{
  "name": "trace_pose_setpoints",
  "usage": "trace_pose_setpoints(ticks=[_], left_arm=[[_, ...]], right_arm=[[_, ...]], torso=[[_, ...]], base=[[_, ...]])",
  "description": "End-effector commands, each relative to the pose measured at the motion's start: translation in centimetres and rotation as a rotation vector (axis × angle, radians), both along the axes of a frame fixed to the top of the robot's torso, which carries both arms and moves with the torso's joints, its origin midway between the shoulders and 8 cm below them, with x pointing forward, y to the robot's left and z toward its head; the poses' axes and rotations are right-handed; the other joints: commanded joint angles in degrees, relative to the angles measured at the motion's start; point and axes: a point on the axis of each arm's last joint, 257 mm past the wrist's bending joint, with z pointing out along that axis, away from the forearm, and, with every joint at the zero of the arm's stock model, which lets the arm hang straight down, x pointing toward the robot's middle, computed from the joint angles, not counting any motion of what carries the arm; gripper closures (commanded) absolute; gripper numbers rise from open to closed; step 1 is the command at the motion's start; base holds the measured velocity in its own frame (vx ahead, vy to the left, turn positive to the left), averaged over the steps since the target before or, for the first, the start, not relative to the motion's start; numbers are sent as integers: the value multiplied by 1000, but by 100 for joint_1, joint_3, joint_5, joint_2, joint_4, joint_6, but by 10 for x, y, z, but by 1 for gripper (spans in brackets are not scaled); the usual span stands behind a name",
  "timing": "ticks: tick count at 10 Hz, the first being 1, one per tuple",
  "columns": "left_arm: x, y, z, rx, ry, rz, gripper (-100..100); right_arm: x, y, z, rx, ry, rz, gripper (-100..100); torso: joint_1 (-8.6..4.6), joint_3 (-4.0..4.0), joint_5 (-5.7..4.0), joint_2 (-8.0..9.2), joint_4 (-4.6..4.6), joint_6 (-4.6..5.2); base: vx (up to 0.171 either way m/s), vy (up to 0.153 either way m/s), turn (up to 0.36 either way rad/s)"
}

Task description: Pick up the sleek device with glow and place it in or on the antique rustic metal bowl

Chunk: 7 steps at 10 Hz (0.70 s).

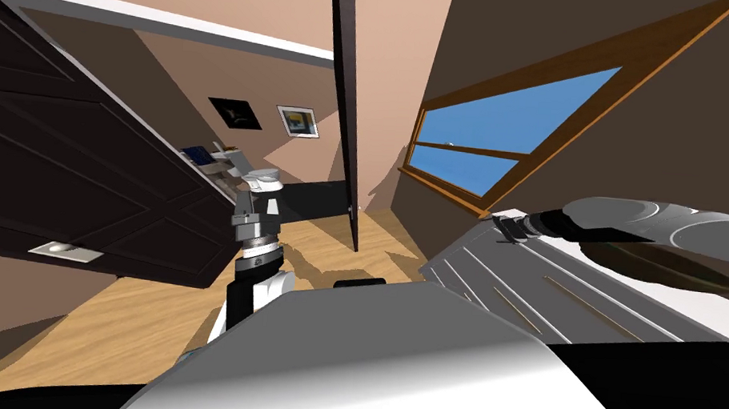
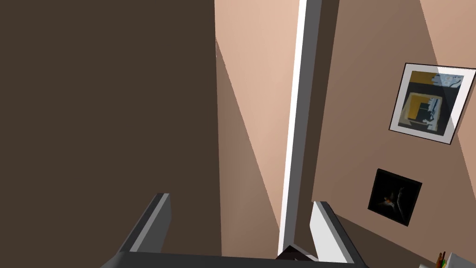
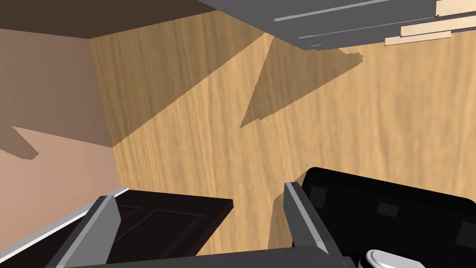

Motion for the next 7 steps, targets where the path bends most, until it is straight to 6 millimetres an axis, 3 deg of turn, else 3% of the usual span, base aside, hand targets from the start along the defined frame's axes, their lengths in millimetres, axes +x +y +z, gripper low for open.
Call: trace_pose_setpoints(ticks=[1, 3, 5, 7], left_arm=[[0, 0, 0, 0, 0, 0, 0], [0, 0, 0, 0, 0, 0, 0], [0, 0, 0, 0, 0, 0, 0], [0, 0, 0, 0, 0, 0, 0]], right_arm=[[-19, -27, 22, -89, 67, 9, -100], [-19, -28, 23, -91, 67, 9, -100], [-42, -55, 49, -181, 143, 9, -100], [-53, -65, 59, -214, 176, 8, -100]], torso=[[0, 0, 0, 0, 0, 0], [-1, 0, -4, 1, 0, 4], [19, 3, 3, 5, 1, -1], [-1, 2, -4, 4, 1, 5]], base=[[37, -154, 250], [5, -81, 20], [10, -100, 168], [6, -124, 58]])
